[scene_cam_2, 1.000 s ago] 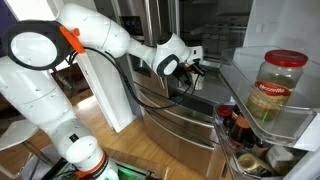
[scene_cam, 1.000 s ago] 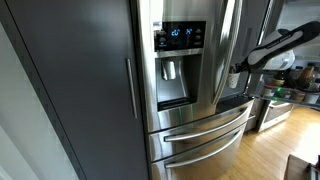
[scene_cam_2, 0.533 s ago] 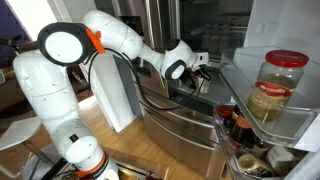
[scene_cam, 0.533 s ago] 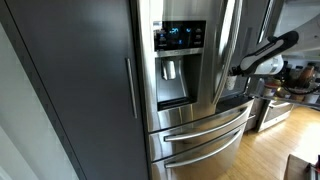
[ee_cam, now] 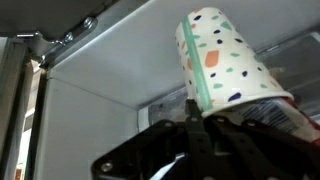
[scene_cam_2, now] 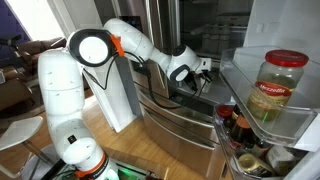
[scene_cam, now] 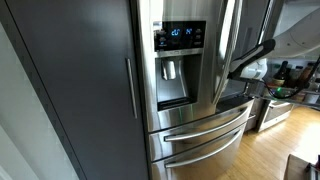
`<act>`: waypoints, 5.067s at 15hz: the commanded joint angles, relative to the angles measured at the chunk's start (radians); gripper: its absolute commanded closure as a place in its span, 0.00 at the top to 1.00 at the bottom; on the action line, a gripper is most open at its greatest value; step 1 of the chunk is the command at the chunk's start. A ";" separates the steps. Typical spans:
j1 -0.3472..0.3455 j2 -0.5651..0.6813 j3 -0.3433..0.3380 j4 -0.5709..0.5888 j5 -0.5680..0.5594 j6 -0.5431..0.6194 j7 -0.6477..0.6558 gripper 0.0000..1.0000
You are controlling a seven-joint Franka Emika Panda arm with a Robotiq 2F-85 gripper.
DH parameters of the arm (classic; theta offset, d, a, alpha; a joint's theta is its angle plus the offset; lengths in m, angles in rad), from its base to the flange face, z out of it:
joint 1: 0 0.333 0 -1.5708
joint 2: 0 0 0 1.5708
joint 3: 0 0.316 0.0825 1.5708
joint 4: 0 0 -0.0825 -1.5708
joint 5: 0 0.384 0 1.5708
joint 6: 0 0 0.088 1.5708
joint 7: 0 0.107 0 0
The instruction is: Take the sachet out of the cup
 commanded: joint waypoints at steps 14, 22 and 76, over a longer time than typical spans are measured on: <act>-0.044 0.087 -0.036 0.111 -0.012 0.031 0.042 0.96; 0.118 0.003 -0.203 0.079 -0.062 -0.069 0.109 1.00; 0.284 -0.129 -0.237 0.071 -0.203 0.047 0.165 0.00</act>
